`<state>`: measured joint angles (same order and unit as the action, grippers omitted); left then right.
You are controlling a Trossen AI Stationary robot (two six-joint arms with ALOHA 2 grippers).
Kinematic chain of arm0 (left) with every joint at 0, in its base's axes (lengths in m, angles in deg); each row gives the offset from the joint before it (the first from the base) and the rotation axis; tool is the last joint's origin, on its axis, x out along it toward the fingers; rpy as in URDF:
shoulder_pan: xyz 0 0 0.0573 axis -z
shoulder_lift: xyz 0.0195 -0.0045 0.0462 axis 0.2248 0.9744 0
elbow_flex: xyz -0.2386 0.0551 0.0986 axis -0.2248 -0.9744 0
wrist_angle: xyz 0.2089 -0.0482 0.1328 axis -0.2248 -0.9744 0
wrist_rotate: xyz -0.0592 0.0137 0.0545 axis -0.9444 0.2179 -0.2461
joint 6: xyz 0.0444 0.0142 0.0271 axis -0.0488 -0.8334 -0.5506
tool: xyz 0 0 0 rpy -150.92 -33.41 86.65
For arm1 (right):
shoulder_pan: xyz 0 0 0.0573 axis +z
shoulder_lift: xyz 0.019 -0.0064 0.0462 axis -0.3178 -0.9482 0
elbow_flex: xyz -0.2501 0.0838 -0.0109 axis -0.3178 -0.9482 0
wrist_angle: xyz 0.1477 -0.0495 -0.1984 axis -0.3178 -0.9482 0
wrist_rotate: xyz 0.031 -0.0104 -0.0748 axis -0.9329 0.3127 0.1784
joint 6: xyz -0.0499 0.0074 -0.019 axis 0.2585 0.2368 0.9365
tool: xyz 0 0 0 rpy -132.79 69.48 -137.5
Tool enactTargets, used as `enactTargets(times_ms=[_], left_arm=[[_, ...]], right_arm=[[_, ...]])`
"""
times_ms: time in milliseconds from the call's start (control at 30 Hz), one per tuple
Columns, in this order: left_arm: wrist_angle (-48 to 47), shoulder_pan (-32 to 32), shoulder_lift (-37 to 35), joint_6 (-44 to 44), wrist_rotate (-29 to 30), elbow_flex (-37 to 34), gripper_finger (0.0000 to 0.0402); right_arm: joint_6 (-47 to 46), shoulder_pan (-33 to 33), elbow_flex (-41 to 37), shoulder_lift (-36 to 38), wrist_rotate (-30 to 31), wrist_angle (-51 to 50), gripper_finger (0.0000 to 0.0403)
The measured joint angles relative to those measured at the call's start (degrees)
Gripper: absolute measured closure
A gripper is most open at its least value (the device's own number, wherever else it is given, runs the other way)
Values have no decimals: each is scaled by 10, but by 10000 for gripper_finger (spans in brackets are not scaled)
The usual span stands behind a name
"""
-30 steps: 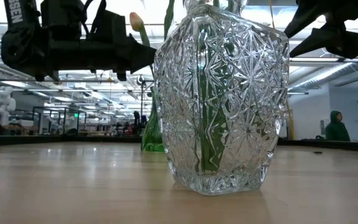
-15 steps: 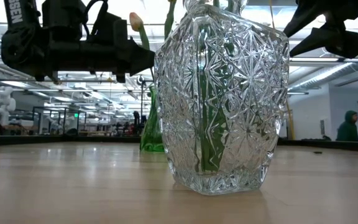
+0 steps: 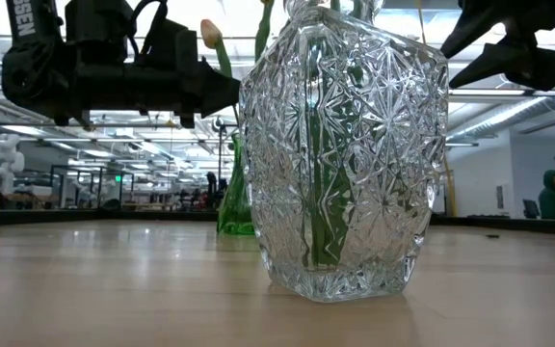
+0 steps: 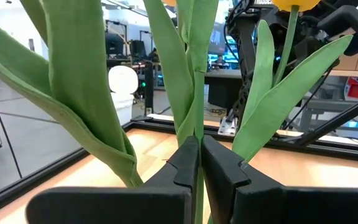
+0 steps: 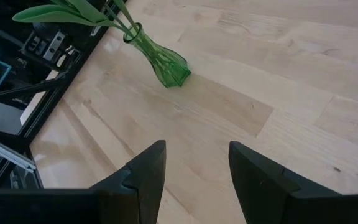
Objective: Sort flowers into vase by color
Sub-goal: Put the yellow flower into the green vase
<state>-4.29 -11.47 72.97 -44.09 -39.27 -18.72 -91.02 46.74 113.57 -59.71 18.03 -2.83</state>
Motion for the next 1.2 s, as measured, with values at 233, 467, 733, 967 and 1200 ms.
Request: enactTargets(times_ms=[233, 467, 733, 967, 1200], left_arm=[[0, 0, 0, 0, -10, 0, 377], [0, 0, 0, 0, -10, 0, 377], [-10, 0, 0, 30, -11, 0, 377], [-3, 0, 0, 30, -11, 0, 377], [-2, 0, 0, 49, -23, 0, 377]], right_arm=[[0, 0, 0, 0, -2, 0, 234], [0, 0, 0, 0, -2, 0, 234], [0, 0, 0, 0, -2, 0, 234], [-13, 0, 0, 0, -2, -1, 234], [-15, 0, 0, 0, -2, -1, 234]])
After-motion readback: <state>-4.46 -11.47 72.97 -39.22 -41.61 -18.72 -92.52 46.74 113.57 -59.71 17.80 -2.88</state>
